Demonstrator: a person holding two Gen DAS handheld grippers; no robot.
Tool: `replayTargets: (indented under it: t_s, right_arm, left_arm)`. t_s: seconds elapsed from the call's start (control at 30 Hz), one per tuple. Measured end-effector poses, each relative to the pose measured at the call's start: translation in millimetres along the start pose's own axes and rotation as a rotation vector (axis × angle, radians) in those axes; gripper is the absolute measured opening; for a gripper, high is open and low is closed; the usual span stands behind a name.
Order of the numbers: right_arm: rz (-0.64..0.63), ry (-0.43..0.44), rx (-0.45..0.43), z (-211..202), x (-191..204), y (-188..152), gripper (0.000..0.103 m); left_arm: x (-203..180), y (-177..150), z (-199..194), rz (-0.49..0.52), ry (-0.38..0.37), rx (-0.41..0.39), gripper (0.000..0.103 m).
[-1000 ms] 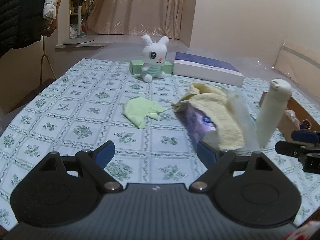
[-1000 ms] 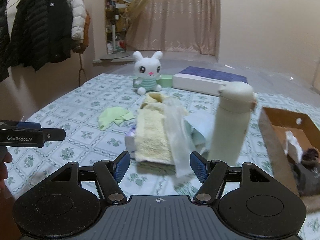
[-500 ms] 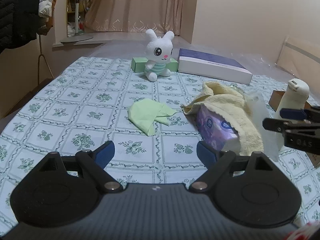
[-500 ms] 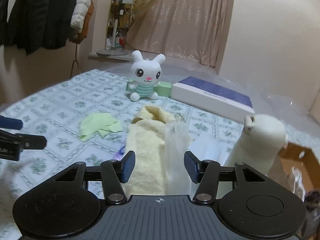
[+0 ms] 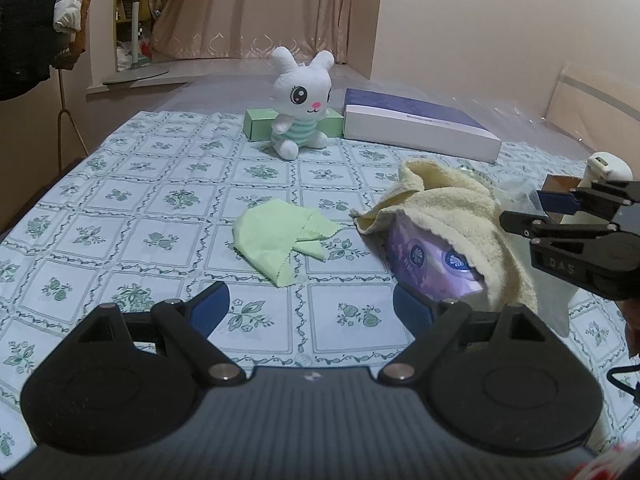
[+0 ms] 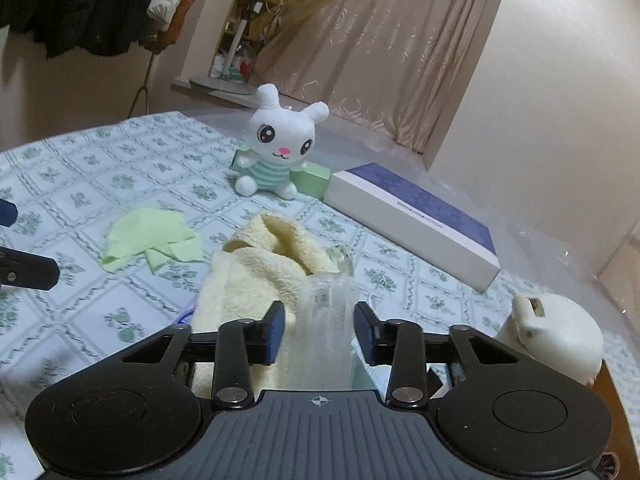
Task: Organize soft objects
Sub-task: 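Grasp the clear plastic bag on the tissue box with the right tool, then grasp the light green cloth with the left tool while the right tool lifts the plastic bag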
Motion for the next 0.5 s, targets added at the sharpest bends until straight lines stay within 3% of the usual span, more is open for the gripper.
replayTargets:
  t_s: [0.07,0.13,0.5]
  right_arm:
    - [-0.006,-0.007,0.004,1.7,-1.0,-0.2,0.015]
    - [-0.006,-0.019,-0.001,-0.1,-2.2,0.4,0.006]
    - [0.131,0.017,-0.063,-48.2,-3.5,19.3,0.001]
  left_arm:
    - [-1.5,-0.1,2.7,0.003,-0.002,0.002,0.087]
    - [-2.5,-0.5,4.2,0.004,-0.007,0.006,0.087]
    - [7.3,2.3,-2.5,0.042,-0.002,0.001,0.087]
Point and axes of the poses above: each gripper's, at about its wrist camera, not at the fingertips, and z roughly the way its jaws point, x to its left, y to its top, the point moved 6 cm from there along z, roughly the way its jaws point, and after that the axes turned 6 degrees about -x, right-handed, at the moved point
